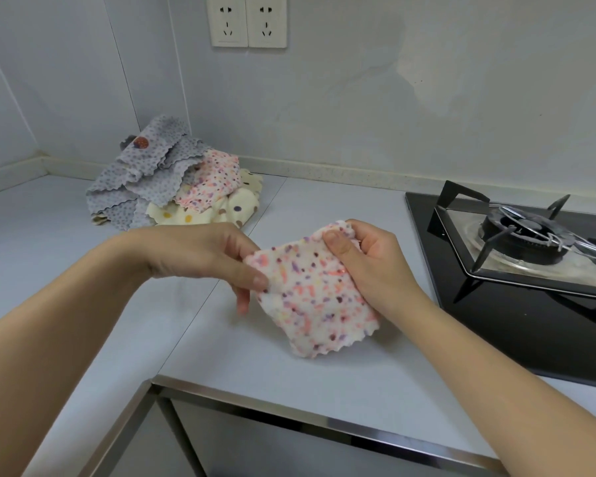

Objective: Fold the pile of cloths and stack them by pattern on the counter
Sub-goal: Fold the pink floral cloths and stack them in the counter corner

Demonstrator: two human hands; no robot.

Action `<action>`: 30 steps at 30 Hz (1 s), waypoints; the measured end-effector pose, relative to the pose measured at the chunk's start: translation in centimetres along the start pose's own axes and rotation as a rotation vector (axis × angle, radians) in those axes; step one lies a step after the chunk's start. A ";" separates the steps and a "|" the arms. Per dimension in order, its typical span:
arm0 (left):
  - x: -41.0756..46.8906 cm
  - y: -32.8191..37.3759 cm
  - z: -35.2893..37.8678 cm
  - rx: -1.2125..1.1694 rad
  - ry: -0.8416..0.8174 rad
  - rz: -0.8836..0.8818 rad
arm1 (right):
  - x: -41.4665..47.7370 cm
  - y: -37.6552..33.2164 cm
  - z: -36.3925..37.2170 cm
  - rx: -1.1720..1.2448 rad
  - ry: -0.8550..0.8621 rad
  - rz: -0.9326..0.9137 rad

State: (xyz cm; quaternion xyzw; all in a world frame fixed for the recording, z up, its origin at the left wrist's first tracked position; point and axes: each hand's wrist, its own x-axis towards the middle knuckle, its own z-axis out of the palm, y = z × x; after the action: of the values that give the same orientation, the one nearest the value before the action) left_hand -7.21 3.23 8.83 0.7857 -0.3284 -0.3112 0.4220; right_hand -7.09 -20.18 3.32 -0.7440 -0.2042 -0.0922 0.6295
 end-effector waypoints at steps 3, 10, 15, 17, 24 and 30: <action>0.6 -0.2 0.6 -0.004 -0.072 -0.005 | -0.2 -0.1 0.4 -0.006 -0.020 0.021; 0.3 -1.9 -0.6 -0.017 0.004 -0.097 | 0.2 0.2 0.2 -0.054 -0.005 0.059; 1.8 -3.2 0.4 -0.306 0.294 -0.046 | 0.0 1.2 0.5 -0.010 0.092 0.165; 3.4 -3.3 1.4 -0.506 0.531 -0.057 | 0.2 1.8 0.4 0.013 0.181 0.230; 6.9 -3.0 5.7 -0.652 0.799 -0.279 | 0.5 2.2 0.5 -0.146 0.358 0.214; 7.6 -3.2 6.0 -0.083 1.049 -0.216 | 0.6 1.9 0.3 -0.213 0.446 0.140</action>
State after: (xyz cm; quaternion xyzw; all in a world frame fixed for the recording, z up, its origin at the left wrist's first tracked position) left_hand -6.50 -4.07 1.69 0.8476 0.0215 0.0688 0.5256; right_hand -5.77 -20.04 1.82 -0.7798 0.0026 -0.2310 0.5818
